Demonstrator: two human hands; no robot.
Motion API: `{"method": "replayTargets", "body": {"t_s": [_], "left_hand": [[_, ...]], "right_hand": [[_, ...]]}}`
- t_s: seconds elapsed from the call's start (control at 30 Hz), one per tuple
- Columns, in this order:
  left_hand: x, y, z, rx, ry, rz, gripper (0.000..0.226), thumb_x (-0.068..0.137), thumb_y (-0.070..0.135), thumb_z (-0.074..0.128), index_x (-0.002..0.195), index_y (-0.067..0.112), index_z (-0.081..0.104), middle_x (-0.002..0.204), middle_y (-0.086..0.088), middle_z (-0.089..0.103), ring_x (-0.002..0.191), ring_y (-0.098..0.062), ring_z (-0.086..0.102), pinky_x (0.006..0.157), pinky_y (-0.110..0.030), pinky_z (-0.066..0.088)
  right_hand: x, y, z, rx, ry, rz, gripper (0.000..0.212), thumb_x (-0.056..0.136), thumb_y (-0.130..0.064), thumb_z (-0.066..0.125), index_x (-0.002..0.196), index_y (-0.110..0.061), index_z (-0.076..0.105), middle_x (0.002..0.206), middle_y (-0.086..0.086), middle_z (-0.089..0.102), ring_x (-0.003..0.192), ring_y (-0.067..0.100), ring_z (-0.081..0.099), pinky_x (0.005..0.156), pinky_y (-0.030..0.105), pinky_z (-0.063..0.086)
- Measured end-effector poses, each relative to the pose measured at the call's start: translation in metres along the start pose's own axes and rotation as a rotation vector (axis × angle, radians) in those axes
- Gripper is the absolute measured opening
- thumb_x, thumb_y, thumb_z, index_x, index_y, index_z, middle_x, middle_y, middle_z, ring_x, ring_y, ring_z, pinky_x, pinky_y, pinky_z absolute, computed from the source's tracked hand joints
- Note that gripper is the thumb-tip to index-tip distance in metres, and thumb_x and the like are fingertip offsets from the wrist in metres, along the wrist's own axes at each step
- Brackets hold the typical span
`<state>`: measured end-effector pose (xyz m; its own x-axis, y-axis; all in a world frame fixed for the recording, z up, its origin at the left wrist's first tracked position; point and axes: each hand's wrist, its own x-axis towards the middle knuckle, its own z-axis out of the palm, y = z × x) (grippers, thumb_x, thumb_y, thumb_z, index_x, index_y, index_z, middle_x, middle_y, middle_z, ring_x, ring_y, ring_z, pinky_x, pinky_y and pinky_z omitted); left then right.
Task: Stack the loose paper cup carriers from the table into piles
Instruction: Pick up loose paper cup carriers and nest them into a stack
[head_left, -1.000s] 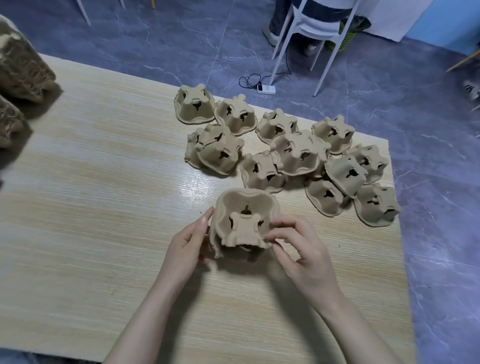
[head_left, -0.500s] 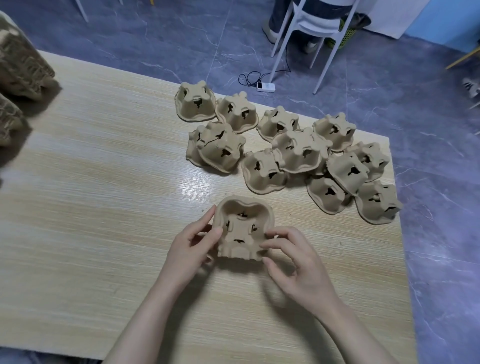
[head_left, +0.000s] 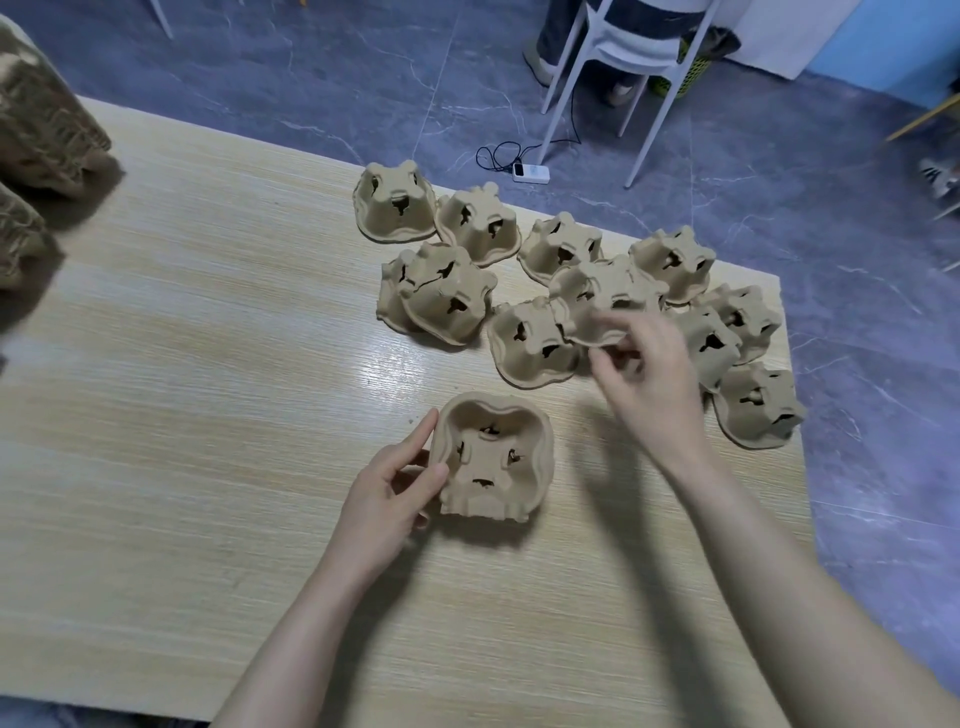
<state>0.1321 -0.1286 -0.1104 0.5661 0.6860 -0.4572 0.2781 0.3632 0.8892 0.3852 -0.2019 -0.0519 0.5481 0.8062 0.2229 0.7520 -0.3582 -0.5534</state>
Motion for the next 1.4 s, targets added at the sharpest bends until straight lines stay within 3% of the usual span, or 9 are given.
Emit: {"method": "replayTargets", "body": {"t_s": [0.13,0.27,0.67,0.83,1.0,1.1,1.2,1.3,1.4], "left_hand": [[0.001,-0.002,-0.001,-0.011,-0.015,0.003,0.051,0.091,0.020,0.067,0.129,0.051,0.053,0.112,-0.012,0.067,0.079,-0.010,0.060,0.063,-0.026,0.052],[0.002,-0.001,-0.001,-0.023,-0.016,0.001,0.050,0.091,0.021,0.067,0.127,0.052,0.054,0.114,-0.011,0.066,0.081,-0.011,0.060,0.064,-0.024,0.053],[0.006,-0.003,-0.006,0.015,-0.044,-0.011,0.051,0.089,0.026,0.069,0.131,0.049,0.053,0.114,-0.008,0.067,0.079,-0.009,0.058,0.065,-0.022,0.049],[0.007,-0.002,-0.006,0.004,-0.040,-0.014,0.050,0.088,0.027,0.069,0.130,0.050,0.054,0.115,-0.001,0.069,0.081,-0.007,0.059,0.068,-0.024,0.048],[0.007,-0.002,-0.003,-0.005,-0.023,-0.019,0.049,0.090,0.024,0.068,0.130,0.050,0.054,0.116,-0.002,0.067,0.082,-0.007,0.059,0.069,-0.022,0.048],[0.006,0.001,-0.002,-0.019,-0.019,-0.011,0.048,0.092,0.019,0.066,0.129,0.047,0.055,0.115,-0.004,0.067,0.081,-0.008,0.060,0.065,-0.022,0.050],[0.004,0.002,-0.001,-0.017,-0.018,-0.009,0.047,0.092,0.020,0.065,0.129,0.048,0.054,0.115,0.000,0.069,0.086,-0.007,0.061,0.072,-0.025,0.049],[0.003,0.003,0.000,-0.016,-0.013,-0.007,0.047,0.092,0.020,0.065,0.127,0.050,0.055,0.114,0.001,0.070,0.085,-0.005,0.061,0.074,-0.025,0.047],[0.002,0.004,0.001,-0.015,0.006,-0.011,0.046,0.093,0.019,0.065,0.125,0.050,0.055,0.111,-0.002,0.069,0.079,-0.002,0.061,0.068,-0.023,0.048]], "right_hand": [[0.055,0.014,-0.004,-0.094,-0.090,0.088,0.045,0.089,-0.021,0.064,0.133,-0.021,0.054,0.123,0.001,0.056,0.116,0.022,0.046,0.099,0.035,0.038],[0.084,0.017,-0.002,-0.228,-0.237,0.085,0.057,0.085,-0.024,0.068,0.139,-0.023,0.049,0.128,0.005,0.058,0.119,0.028,0.043,0.101,0.044,0.036],[0.095,0.016,0.007,-0.393,-0.242,0.062,0.040,0.083,-0.018,0.065,0.123,-0.022,0.062,0.108,0.008,0.058,0.109,0.031,0.055,0.085,0.043,0.046],[0.067,0.011,-0.013,-0.240,-0.088,0.050,0.046,0.082,-0.020,0.068,0.127,-0.021,0.058,0.109,0.004,0.058,0.102,0.025,0.056,0.081,0.036,0.044],[0.030,-0.009,-0.023,0.014,0.009,0.132,0.074,0.082,-0.022,0.069,0.148,-0.031,0.035,0.097,-0.002,0.058,0.068,0.011,0.049,0.066,0.015,0.037],[0.007,-0.018,-0.019,0.081,-0.015,0.147,0.076,0.088,-0.023,0.063,0.149,-0.047,0.026,0.108,0.006,0.062,0.072,0.013,0.048,0.070,0.025,0.045],[-0.009,-0.020,-0.014,0.137,-0.036,0.153,0.066,0.089,-0.020,0.062,0.144,-0.046,0.037,0.112,0.004,0.061,0.081,0.016,0.055,0.079,0.041,0.052],[-0.021,-0.020,-0.011,0.224,-0.028,0.147,0.055,0.086,-0.014,0.067,0.134,-0.035,0.049,0.093,-0.017,0.057,0.071,0.003,0.051,0.073,0.030,0.049],[-0.031,-0.019,-0.011,0.323,-0.033,0.202,0.047,0.083,-0.015,0.073,0.121,-0.031,0.051,0.078,-0.007,0.053,0.060,0.008,0.047,0.062,0.035,0.047]]}}
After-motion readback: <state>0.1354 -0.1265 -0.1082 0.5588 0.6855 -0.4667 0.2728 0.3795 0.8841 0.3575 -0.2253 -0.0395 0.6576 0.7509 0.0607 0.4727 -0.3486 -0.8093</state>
